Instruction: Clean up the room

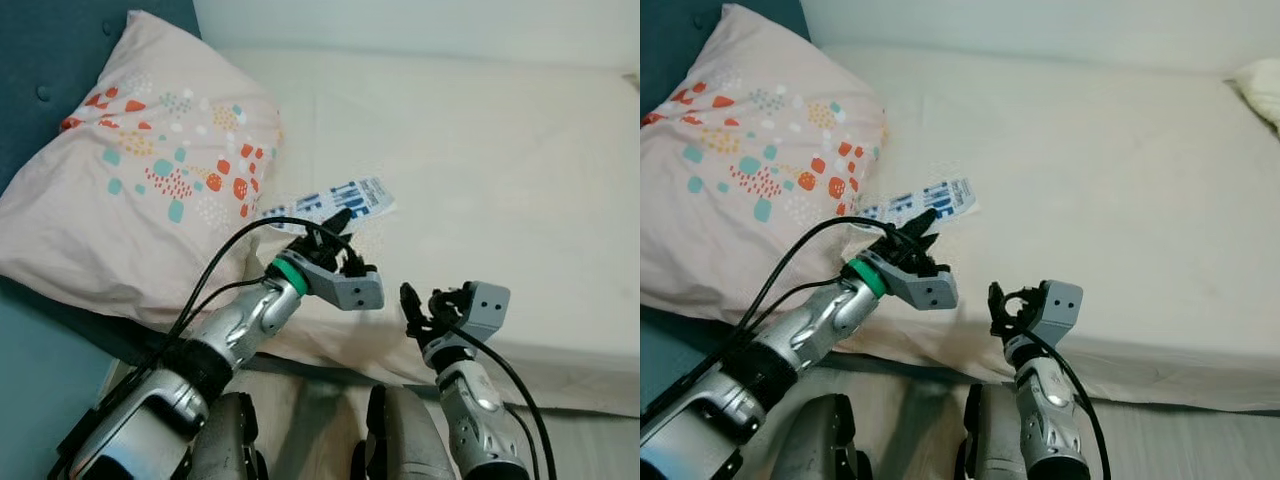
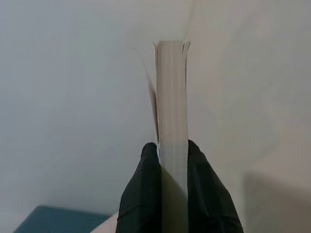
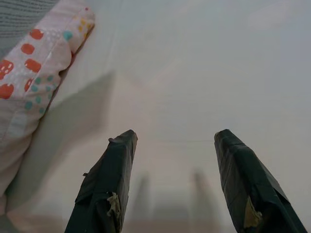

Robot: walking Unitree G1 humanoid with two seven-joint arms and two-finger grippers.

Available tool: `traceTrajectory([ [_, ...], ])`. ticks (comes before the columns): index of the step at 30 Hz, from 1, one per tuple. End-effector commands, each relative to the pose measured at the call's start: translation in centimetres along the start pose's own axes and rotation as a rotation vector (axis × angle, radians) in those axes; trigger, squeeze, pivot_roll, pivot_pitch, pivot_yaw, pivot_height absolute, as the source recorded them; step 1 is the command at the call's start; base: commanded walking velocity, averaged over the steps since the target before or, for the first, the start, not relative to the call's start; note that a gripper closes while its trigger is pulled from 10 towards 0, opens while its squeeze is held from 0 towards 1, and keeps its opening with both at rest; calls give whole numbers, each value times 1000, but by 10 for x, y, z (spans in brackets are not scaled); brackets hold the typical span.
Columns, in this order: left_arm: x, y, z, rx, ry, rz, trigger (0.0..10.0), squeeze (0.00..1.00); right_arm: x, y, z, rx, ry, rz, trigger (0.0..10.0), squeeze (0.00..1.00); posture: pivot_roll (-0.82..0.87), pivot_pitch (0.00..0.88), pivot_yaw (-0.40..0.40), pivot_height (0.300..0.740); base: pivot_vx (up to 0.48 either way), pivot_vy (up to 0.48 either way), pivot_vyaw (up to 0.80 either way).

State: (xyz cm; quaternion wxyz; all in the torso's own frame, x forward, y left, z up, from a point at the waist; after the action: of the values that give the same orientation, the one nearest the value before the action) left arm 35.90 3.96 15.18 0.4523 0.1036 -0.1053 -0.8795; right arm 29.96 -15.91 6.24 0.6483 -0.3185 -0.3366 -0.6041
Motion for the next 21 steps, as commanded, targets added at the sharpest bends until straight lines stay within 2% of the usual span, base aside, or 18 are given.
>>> traceTrajectory([
  [1, 4, 1, -2, 26, 33, -18, 10000, 0, -8, -6, -3, -17, 19, 32, 10000, 0, -11, 170, 22, 606, 0, 0, 0],
  [4, 10, 3, -8, 17, 84, -43, 10000, 0, -8, -7, -2, -16, 21, 38, 10000, 0, -14, 189, 21, 606, 0, 0, 0],
  [6, 10, 3, -8, 17, 84, -43, 10000, 0, -8, -7, -2, -16, 21, 38, 10000, 0, -14, 189, 21, 606, 0, 0, 0],
  [7, 17, 5, -13, 4, 116, -67, 10000, 0, -8, -8, -2, -17, 26, 43, 10000, 0, -19, 203, 22, 606, 0, 0, 0],
  [9, 24, 7, -17, -19, 139, -98, 10000, 0, -8, -11, -2, -24, 47, 42, 10000, 0, -24, 213, 25, 606, 0, 0, 0],
  [10, 35, 10, -21, -44, 175, -147, 10000, 0, -7, -16, -1, -32, 103, 36, 10000, 0, -36, 228, 32, 606, 0, 0, 0],
  [14, 45, 14, -22, -50, 192, -185, 10000, 0, -1, -25, -9, -92, 149, 2, 10000, 0, -55, 243, 39, 606, 0, 0, 0],
  [15, 48, 15, -22, -49, 194, -195, 10000, 0, 2, -30, -16, -143, 171, -21, 10000, 0, -71, 256, 47, 606, 0, 0, 0],
  [16, 53, 18, -21, -43, 197, -209, 10000, 0, 6, -40, -32, -249, 211, -62, 10000, 0, -101, 275, 62, 606, 0, 0, 0],
  [18, 60, 22, -20, -42, 207, -230, 10000, 0, 11, -55, -53, -368, 231, -104, 10000, 0, -120, 287, 71, 606, 0, 0, 0],
  [19, 61, 23, -20, -49, 212, -232, 10000, 0, 13, -61, -60, -398, 229, -118, 10000, 0, -126, 292, 76, 606, 0, 0, 0],
  [21, 62, 24, -20, -56, 219, -230, 10000, 0, 16, -65, -62, -411, 223, -127, 10000, 0, -142, 303, 84, 606, 0, 0, 0],
])
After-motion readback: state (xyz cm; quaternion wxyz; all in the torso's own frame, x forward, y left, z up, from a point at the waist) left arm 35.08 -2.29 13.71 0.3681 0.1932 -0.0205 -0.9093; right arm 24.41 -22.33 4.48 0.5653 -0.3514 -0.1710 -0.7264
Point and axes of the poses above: a point about 5 cm out from each wrist's last joint towards the gripper, its own y axis pointing out of the wrist towards the gripper, its own x axis along the axis of the wrist's last joint, z = x × y, the point moved 1 cm from there along y, pointing out of the wrist towards the gripper, and after that the axes turned 15 degrees about y, right-handed, at the moved point
